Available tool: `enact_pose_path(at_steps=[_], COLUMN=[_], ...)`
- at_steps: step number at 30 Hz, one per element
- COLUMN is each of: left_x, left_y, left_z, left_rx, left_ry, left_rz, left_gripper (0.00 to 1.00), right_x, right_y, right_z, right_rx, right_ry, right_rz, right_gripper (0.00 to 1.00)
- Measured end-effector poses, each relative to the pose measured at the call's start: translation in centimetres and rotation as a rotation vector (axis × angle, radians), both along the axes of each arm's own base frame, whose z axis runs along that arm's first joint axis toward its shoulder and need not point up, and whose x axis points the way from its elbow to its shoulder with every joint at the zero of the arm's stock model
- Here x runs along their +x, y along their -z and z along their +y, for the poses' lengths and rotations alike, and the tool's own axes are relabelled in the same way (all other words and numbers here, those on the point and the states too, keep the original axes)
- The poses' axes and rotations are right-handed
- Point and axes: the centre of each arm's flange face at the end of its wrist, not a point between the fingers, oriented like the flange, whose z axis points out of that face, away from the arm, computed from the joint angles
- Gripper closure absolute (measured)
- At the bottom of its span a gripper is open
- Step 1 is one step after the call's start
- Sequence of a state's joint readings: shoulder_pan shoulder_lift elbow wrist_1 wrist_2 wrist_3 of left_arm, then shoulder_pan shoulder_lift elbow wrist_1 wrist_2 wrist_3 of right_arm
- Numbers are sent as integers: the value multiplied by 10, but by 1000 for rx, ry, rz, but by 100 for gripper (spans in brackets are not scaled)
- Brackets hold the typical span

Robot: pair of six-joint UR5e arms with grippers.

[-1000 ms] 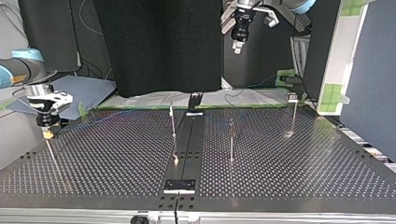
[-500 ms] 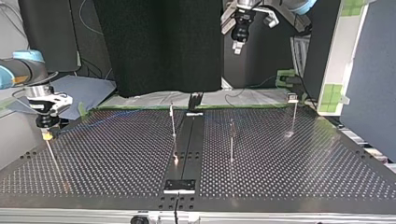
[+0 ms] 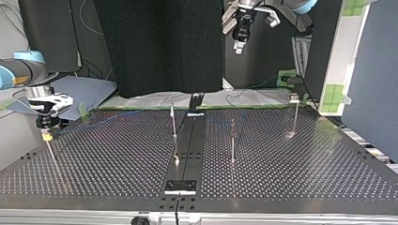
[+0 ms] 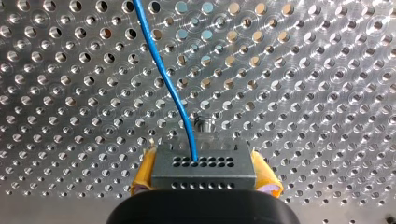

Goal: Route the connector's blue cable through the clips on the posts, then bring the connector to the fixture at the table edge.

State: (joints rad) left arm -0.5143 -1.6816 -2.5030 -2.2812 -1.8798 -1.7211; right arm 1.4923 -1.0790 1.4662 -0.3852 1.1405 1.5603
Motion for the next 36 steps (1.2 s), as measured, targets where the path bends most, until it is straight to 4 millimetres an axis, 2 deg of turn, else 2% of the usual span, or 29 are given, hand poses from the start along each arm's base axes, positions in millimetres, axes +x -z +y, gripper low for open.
enact_pose_path(at_steps=[2, 4, 5, 7, 8, 10, 11, 12, 13, 14, 15, 30, 33, 36], left_x=[0, 0, 0, 0, 0, 0, 0, 0, 0, 0, 0, 0, 0, 0], left_y=[0, 0, 0, 0, 0, 0, 0, 0, 0, 0, 0, 0, 0, 0], left_z=[0, 0, 0, 0, 0, 0, 0, 0, 0, 0, 0, 0, 0, 0], left_rx=[0, 0, 0, 0, 0, 0, 0, 0, 0, 0, 0, 0, 0, 0], left_ry=[0, 0, 0, 0, 0, 0, 0, 0, 0, 0, 0, 0, 0, 0], left_rz=[0, 0, 0, 0, 0, -1, -1, -1, -1, -1, -1, 0, 0, 0], left_gripper=[0, 0, 0, 0, 0, 0, 0, 0, 0, 0, 0, 0, 0, 0], right_x=[0, 0, 0, 0, 0, 0, 0, 0, 0, 0, 0, 1, 1, 0], right_y=[0, 0, 0, 0, 0, 0, 0, 0, 0, 0, 0, 2, 2, 2], right_z=[0, 0, -1, -1, -1, -1, -1, -1, -1, -1, -1, -1, -1, -1], right_rx=[0, -1, -3, -5, -6, -6, -7, -7, -7, -7, -7, -2, -1, -2], right_ry=[1, 3, 4, 5, 6, 8, 9, 10, 10, 10, 11, 9, 9, 10], right_rz=[0, 0, 0, 1, 1, 2, 3, 3, 3, 4, 4, 8, 8, 9], right_gripper=[98, 84, 84, 73, 73, 57, 57, 48, 44, 44, 38, 36, 33, 26])
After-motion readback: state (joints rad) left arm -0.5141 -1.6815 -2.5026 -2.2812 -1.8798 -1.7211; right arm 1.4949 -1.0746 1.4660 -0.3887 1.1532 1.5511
